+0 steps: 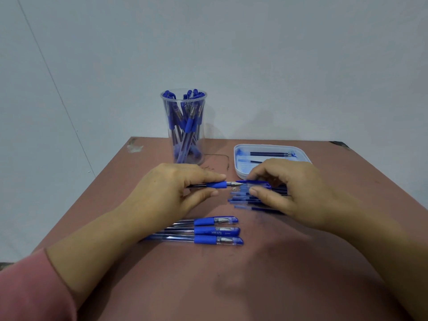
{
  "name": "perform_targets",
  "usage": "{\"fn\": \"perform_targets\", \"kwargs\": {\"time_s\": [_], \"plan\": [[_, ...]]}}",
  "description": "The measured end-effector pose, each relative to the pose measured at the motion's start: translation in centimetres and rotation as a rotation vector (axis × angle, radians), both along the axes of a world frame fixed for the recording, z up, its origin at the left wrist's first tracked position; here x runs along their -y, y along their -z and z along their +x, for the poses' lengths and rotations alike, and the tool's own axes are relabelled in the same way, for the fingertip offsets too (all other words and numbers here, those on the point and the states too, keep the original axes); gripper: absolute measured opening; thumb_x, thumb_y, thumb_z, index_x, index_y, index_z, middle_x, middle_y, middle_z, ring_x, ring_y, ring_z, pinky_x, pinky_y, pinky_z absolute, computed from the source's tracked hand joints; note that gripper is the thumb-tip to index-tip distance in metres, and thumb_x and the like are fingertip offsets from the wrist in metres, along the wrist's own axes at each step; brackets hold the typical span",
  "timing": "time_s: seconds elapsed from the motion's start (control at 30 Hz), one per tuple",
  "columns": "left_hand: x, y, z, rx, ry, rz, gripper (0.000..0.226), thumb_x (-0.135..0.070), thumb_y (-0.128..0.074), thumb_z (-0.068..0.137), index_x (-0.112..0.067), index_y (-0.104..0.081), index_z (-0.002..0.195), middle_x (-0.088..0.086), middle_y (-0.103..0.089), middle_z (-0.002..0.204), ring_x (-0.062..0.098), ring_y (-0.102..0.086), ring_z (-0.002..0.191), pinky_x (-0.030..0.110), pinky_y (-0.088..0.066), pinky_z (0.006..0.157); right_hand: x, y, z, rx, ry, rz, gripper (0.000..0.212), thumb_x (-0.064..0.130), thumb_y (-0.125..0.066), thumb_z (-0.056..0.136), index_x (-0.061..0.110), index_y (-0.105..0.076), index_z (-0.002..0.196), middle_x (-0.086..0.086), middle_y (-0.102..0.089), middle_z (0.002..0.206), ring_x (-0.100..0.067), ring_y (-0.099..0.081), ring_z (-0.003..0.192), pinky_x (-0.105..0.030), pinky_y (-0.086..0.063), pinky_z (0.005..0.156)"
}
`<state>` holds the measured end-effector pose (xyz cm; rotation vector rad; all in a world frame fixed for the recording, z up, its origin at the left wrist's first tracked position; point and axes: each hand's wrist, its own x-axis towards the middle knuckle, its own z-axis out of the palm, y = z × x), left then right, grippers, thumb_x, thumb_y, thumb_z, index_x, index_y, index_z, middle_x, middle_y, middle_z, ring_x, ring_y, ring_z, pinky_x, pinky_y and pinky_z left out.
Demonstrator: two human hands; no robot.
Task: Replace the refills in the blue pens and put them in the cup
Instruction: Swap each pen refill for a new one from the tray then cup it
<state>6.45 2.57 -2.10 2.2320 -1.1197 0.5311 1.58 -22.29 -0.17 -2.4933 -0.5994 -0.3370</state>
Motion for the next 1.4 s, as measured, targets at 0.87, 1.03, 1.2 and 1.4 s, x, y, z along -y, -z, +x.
{"fn": "perform_targets", "kwargs": {"time_s": [0.87,1.03,1.2,1.4], "plan": [[1.0,0.6,-1.6,0.017,-0.155,0.196,0.065,-0.063,-0.037,0.090,-0.028,-0.044,0.144,-0.014,-0.056,0.132,0.007,-0.052,0.119,0.024,-0.043,0.100,-0.2,0.5,1.4,0.033,0.084,0.219,0.024,0.024,-0.067,0.087,0.045,-0.059,0.092,0.026,-0.063,0.088,0.006,-0.059,0.089,-0.007,-0.042,0.080],[0.2,0.5,-3.0,-0.100,-0.355,0.331,0.091,-0.076,-0.013,0.079,-0.024,-0.022,0.153,-0.009,-0.034,0.153,0.009,-0.034,0.137,0.021,-0.025,0.110,1.4,-0.3,1.2,0.043,0.136,0.280,0.015,0.016,-0.065,0.089,0.028,-0.064,0.097,0.015,-0.063,0.091,0.003,-0.058,0.083,-0.004,-0.040,0.075],[0.0,1.6,-4.4,-0.252,-0.349,0.484,0.101,-0.085,-0.003,0.074,-0.025,-0.008,0.156,-0.006,-0.015,0.161,0.009,-0.014,0.147,0.029,-0.015,0.120,1.8,-1.3,1.1,0.039,0.183,0.427,0.014,0.017,-0.062,0.091,0.030,-0.065,0.093,0.012,-0.060,0.080,0.002,-0.052,0.067,-0.007,-0.040,0.066],[0.2,2.1,-4.4,-0.269,-0.359,0.568,0.109,-0.090,0.004,0.066,-0.029,-0.010,0.155,-0.005,-0.009,0.162,0.011,-0.007,0.149,0.038,-0.008,0.121,-0.2,-3.4,2.4,0.171,0.200,0.658,0.018,0.014,-0.061,0.092,0.031,-0.064,0.092,0.005,-0.064,0.087,-0.004,-0.057,0.076,-0.020,-0.049,0.075]]}}
